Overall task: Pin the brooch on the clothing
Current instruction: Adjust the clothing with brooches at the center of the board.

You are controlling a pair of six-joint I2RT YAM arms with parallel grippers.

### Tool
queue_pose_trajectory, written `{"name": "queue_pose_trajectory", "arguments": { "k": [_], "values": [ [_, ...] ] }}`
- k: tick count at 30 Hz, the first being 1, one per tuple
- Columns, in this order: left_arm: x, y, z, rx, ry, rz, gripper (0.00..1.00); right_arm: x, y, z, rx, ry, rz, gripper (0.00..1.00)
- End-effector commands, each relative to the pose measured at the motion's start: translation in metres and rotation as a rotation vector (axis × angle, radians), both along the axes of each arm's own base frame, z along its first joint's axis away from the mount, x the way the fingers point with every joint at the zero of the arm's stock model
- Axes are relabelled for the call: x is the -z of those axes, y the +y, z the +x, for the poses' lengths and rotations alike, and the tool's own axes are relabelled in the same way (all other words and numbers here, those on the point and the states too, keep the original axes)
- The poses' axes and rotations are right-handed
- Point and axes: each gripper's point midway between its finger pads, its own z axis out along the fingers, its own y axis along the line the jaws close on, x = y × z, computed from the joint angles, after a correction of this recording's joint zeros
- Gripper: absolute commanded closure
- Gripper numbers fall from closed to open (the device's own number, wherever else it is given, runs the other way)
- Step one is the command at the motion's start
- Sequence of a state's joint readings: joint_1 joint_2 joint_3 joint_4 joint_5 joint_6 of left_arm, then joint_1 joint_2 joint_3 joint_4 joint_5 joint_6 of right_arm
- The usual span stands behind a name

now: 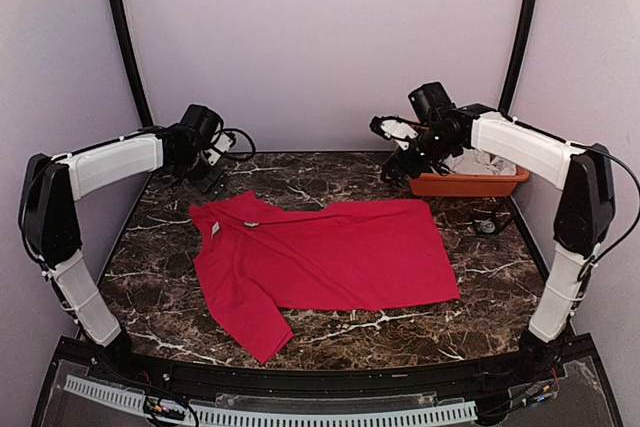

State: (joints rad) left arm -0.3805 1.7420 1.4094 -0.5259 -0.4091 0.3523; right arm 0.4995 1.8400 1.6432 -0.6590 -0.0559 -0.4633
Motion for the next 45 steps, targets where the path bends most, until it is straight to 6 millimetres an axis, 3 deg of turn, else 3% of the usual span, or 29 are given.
{"name": "queue_pose_trajectory", "arguments": {
  "k": [1, 4, 8, 12, 18, 25, 31, 45],
  "values": [
    [-0.037, -0.051, -0.033, 0.117, -0.052, -0.07, 0.01, 0.01, -0.05, -0.003, 0.385, 0.121, 0.054, 0.01],
    [-0.045, -0.089, -0.062, 0.218, -0.066, -0.107, 0.01, 0.034, -0.074, -0.026, 0.49, 0.265, 0.168, 0.01],
    [-0.042, -0.121, -0.093, 0.318, -0.063, -0.121, 0.01, 0.055, -0.11, -0.044, 0.642, 0.312, 0.22, 0.01],
    [-0.041, -0.138, -0.108, 0.381, -0.071, -0.133, 0.01, 0.07, -0.155, -0.053, 0.792, 0.286, 0.143, 0.02],
    [-0.039, -0.147, -0.119, 0.419, -0.072, -0.167, 0.01, 0.093, -0.199, -0.049, 0.93, 0.312, 0.087, 0.01],
    [-0.034, -0.154, -0.127, 0.454, -0.062, -0.154, 0.01, 0.104, -0.224, -0.03, 1.013, 0.281, -0.024, 0.09],
    [-0.031, -0.157, -0.129, 0.468, -0.053, -0.146, 0.01, 0.117, -0.237, -0.026, 1.045, 0.299, -0.094, 0.16],
    [-0.025, -0.161, -0.133, 0.483, -0.042, -0.132, 0.01, 0.139, -0.259, -0.027, 1.112, 0.342, -0.103, 0.14]
  ]
}}
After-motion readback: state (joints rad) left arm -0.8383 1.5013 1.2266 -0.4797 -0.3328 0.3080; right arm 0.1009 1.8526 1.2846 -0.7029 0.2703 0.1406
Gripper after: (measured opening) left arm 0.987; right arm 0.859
